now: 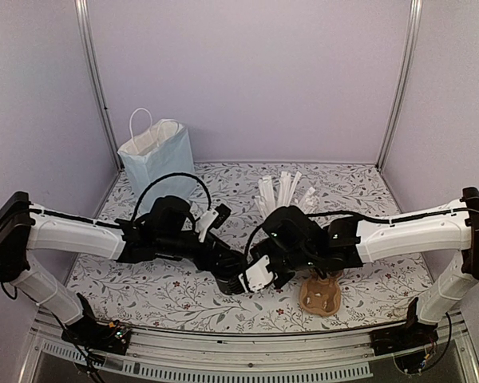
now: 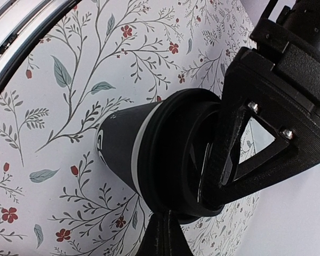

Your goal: Pack the takeout coffee

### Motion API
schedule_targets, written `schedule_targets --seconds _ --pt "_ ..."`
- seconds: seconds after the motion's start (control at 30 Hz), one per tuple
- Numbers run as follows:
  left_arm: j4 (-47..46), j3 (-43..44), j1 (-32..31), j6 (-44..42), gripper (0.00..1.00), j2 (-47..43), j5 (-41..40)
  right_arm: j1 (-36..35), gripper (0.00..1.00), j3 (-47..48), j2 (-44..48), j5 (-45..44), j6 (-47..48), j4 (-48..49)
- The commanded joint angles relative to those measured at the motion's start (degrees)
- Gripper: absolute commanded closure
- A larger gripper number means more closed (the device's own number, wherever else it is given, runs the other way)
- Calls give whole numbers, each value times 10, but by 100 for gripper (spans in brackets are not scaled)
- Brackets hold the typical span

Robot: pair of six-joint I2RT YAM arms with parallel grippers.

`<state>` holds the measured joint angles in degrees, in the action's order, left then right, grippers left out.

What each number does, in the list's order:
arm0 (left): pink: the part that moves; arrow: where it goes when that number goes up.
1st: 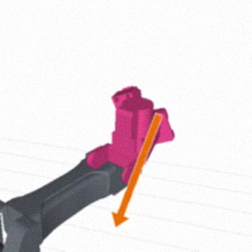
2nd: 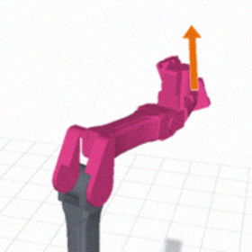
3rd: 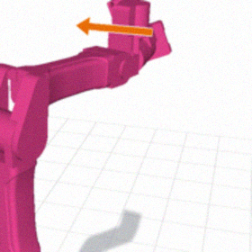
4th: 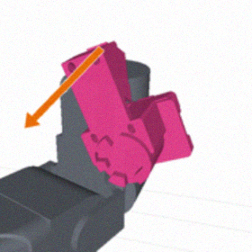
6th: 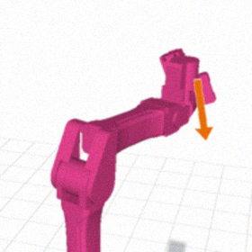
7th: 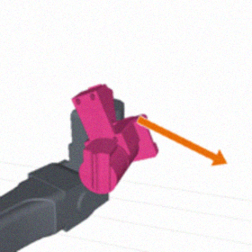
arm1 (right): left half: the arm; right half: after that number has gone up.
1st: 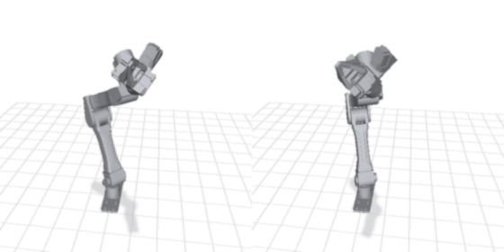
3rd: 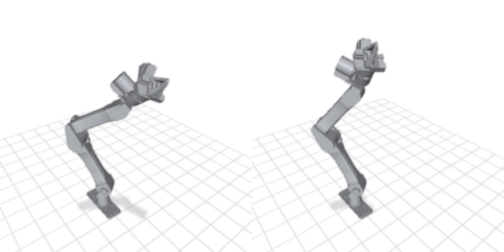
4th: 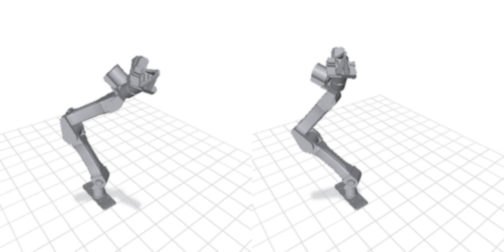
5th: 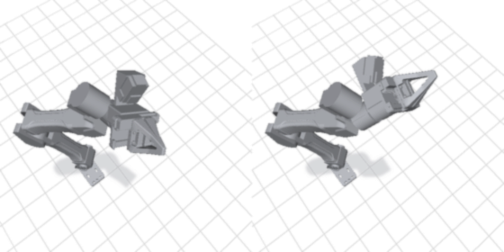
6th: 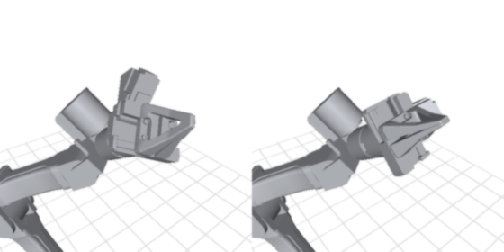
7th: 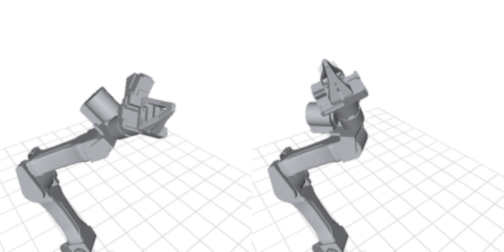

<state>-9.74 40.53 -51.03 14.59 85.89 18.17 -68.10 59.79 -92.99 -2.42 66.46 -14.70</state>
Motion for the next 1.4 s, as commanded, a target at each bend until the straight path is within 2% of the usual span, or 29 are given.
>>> schedule_targets --seconds 0.0,0.2,0.47,0.63,0.83,0.97,1.13,1.37 --pt "127 -37 -1 1 48 47 -43 -2 100 -49 -92 47 -10 -94" --pt "125 -38 0 9 46 45 -46 -16 100 -41 -111 54 -13 -107" --pt "112 -46 -1 30 43 -8 -47 -28 100 -34 -143 80 -17 -115" --pt "112 -54 -1 36 43 -50 -49 -33 100 49 -97 114 -53 -164" --pt "107 -53 0 40 42 -84 -53 -33 80 142 -33 133 -95 -204" --pt "107 -45 0 44 37 -92 -58 -33 71 167 -13 146 -120 -213" --pt "107 -27 -1 43 28 -96 -79 -26 69 176 9 158 -134 -226" --pt "115 10 -1 44 23 -119 -75 30 69 134 54 164 -143 -224"
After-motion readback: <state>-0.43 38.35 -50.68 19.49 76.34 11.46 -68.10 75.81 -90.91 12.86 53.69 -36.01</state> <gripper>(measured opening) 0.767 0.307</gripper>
